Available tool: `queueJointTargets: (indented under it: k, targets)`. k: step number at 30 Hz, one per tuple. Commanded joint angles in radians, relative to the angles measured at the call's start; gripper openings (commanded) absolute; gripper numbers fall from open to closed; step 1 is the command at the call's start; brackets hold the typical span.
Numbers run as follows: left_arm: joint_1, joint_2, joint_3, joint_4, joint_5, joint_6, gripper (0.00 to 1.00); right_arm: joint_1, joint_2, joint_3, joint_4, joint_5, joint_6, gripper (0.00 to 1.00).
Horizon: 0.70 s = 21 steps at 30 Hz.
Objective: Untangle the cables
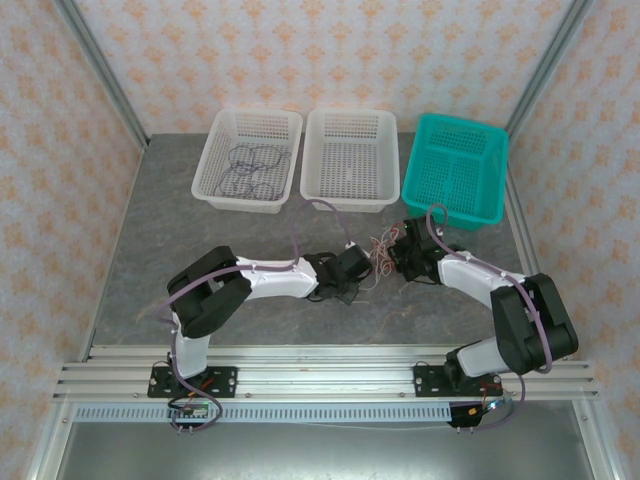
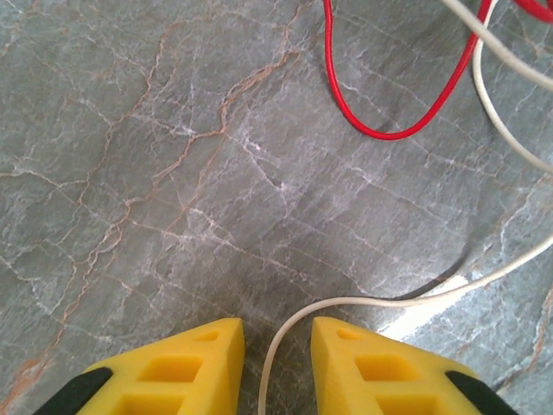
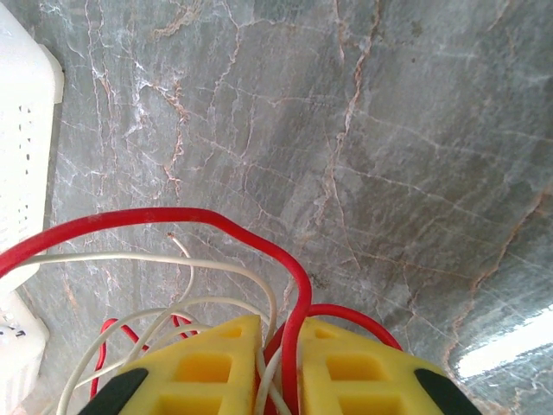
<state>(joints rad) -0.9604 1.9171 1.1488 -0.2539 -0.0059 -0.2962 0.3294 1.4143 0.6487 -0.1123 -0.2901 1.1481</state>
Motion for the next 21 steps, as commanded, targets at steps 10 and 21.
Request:
queueJointTargets:
  k: [10,21]
  targets:
    - [0.030,-0.066,-0.012,-0.160,0.062,0.079,0.00,-0.010,-0.056,0.006,-0.095,0.156,0.026,0.26]
    - [0.284,-0.538,-0.112,-0.163,0.190,-0.005,0.00,-0.186,-0.126,-0.098,-0.164,0.263,0.017,0.26]
